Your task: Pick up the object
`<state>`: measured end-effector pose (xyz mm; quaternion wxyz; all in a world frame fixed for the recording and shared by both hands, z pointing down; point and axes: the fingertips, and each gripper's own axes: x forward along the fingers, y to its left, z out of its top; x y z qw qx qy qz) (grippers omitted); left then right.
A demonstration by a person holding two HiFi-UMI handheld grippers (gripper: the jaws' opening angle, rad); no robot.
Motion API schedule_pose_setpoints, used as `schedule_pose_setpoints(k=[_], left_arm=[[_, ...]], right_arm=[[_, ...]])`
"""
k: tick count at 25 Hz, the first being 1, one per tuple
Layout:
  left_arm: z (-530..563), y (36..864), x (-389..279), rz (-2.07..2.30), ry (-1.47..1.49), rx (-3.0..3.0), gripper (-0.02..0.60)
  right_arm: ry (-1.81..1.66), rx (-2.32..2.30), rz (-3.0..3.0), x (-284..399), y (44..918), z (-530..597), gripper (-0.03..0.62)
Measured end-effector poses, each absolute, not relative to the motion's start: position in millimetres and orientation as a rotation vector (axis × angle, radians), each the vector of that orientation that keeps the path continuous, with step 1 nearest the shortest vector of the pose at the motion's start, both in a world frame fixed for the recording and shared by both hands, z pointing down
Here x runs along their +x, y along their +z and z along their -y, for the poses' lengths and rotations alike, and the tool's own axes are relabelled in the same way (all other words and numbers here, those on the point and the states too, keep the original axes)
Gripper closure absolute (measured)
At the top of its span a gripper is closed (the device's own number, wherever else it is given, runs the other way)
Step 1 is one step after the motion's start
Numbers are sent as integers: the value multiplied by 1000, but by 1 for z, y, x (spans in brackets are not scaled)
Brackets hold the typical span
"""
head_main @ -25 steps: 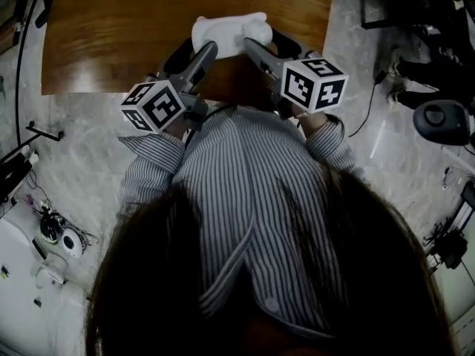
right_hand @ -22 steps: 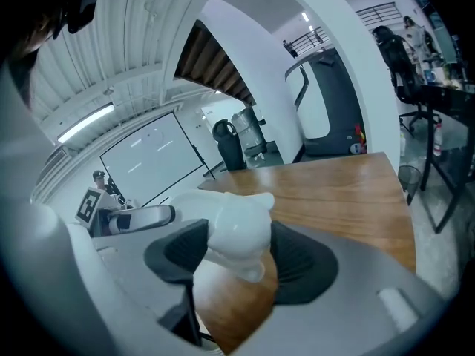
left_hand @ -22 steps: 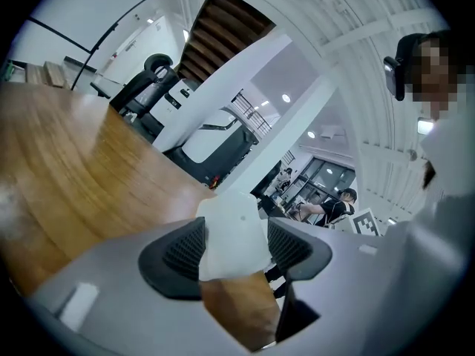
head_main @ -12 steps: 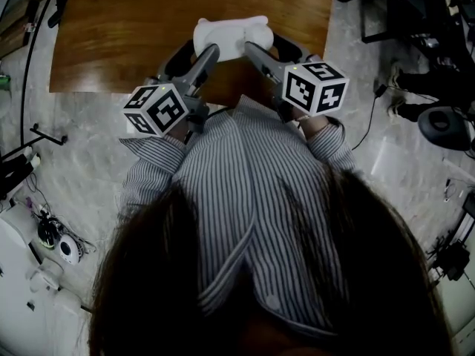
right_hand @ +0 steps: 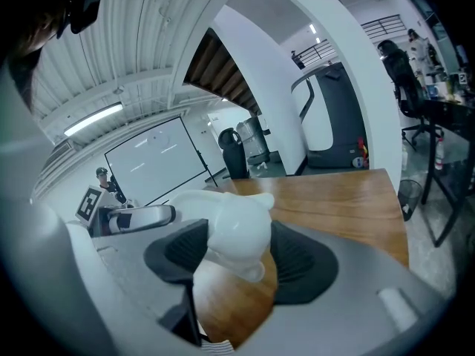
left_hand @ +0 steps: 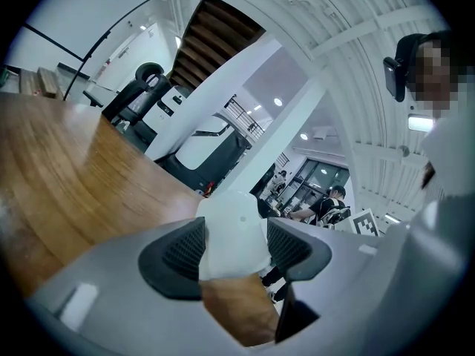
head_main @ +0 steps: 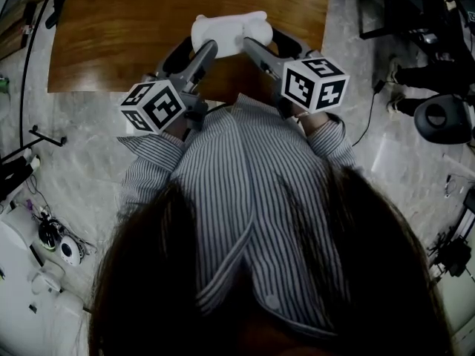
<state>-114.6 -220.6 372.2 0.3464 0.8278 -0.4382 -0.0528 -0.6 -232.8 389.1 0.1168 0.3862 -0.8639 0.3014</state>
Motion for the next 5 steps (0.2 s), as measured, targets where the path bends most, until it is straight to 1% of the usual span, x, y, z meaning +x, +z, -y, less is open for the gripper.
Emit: schedule_pose_setpoints(k=[5], left_arm=[[220, 368, -120, 1136, -151, 2146, 325]], right_arm=[[885, 1127, 2531, -5, 386, 230, 335]])
